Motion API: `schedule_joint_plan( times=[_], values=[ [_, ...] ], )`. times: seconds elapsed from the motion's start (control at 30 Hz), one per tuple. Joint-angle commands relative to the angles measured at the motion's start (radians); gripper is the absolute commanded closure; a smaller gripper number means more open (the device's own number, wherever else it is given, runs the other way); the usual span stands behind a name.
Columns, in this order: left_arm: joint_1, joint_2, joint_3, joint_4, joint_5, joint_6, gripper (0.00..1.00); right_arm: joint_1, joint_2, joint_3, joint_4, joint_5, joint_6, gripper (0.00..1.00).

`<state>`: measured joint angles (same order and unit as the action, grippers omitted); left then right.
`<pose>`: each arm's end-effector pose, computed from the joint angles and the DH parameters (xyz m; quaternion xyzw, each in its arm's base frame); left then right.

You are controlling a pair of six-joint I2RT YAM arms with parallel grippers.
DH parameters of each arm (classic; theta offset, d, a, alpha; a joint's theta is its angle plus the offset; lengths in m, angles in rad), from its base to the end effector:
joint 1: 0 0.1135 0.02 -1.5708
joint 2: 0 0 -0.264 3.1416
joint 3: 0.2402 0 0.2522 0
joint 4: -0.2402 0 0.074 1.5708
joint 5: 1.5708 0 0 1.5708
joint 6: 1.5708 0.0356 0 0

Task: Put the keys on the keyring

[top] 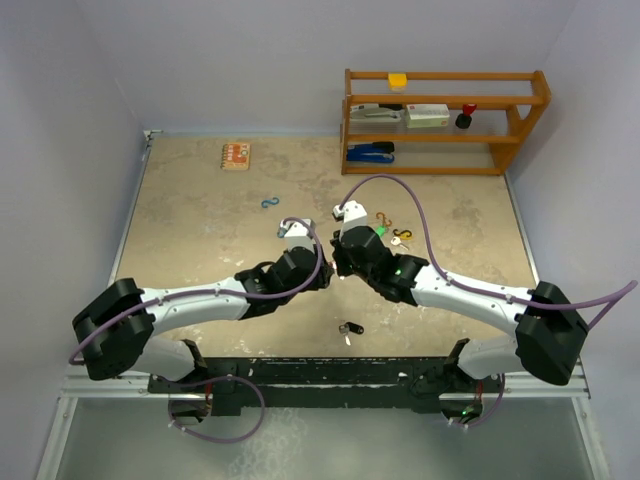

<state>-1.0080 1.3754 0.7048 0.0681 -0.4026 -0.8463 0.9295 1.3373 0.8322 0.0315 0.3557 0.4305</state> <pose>0.1643 -0.2344 0.2068 -0.0227 0.8719 -0.2586 0.4152 0.1881 0.2313 0.2553 -0.1180 0.8366 0.2054 0.4940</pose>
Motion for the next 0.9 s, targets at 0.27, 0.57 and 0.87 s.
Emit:
schedule_joint_plan(
  times=[0.27, 0.57, 0.87],
  values=[
    [0.002, -0.091, -0.031, 0.053, -0.019, 0.000, 0.45, 0.003, -0.024, 0.048, -0.013, 0.071, -0.026, 1.00],
    [0.001, -0.127, -0.078, 0.110, -0.059, -0.005, 0.43, 0.003, -0.031, 0.051, -0.021, 0.076, -0.026, 1.00],
    [0.002, -0.130, -0.095, 0.108, -0.111, -0.035, 0.43, 0.002, -0.033, 0.053, -0.027, 0.087, -0.026, 1.00]
  ],
)
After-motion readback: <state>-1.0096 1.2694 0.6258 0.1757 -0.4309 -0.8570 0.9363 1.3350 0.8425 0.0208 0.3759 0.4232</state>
